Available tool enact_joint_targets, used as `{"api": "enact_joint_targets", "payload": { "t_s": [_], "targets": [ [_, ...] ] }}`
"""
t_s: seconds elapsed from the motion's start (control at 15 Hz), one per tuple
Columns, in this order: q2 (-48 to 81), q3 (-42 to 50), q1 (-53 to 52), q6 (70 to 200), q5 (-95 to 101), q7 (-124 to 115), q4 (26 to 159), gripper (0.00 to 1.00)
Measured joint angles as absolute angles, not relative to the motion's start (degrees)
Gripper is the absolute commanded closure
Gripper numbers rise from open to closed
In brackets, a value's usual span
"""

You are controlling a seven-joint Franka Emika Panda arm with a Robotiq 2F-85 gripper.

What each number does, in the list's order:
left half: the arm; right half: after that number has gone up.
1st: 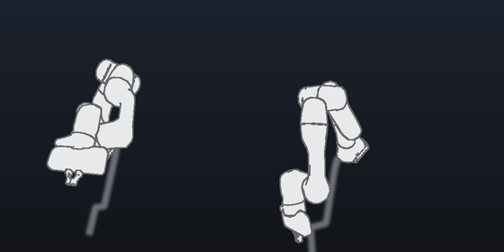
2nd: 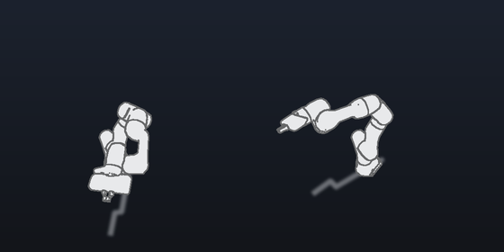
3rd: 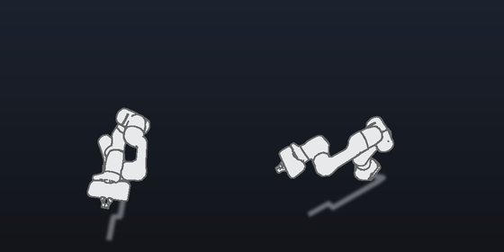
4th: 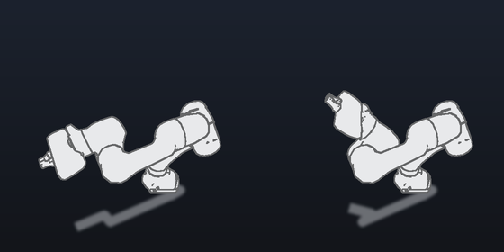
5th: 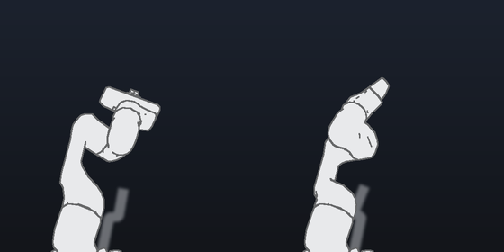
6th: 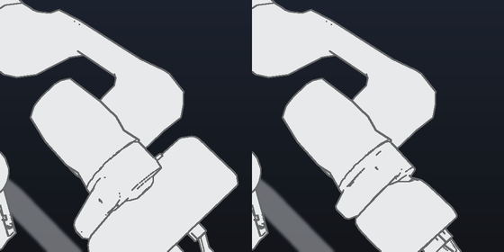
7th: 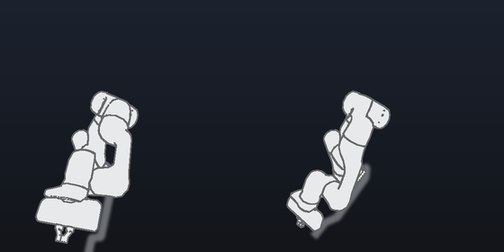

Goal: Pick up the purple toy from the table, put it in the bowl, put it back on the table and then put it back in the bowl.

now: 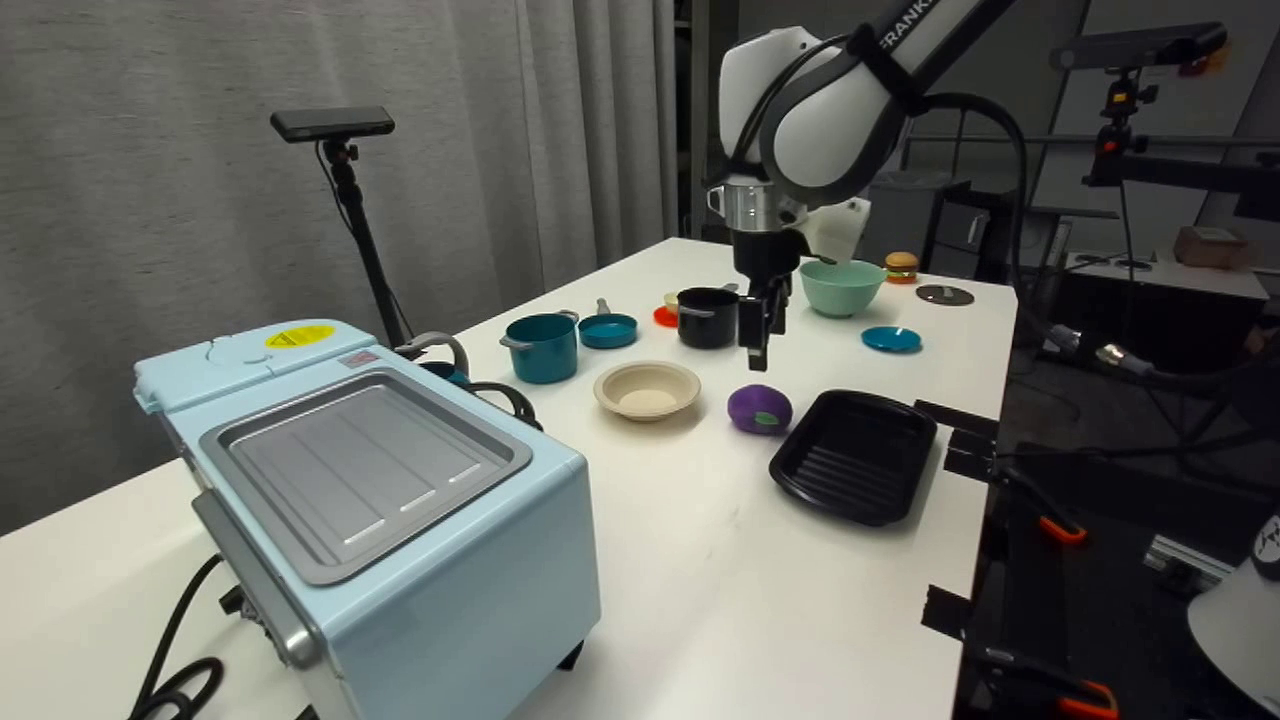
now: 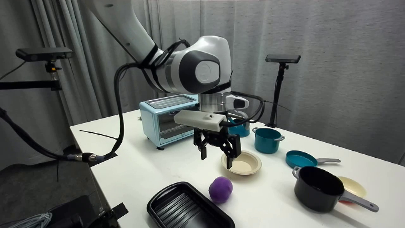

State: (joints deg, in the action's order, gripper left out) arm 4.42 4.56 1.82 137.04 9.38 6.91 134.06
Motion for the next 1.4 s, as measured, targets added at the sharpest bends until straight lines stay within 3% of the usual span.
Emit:
{"api": "enact_joint_targets", "payload": {
  "t_s": [1.27,1.4],
  "targets": [
    [16.5,4.5,1.0,140.8,15.8,2.1,129.7,0.00],
    [18.4,4.5,0.4,140.8,16.0,1.2,128.3,0.28]
  ]
}}
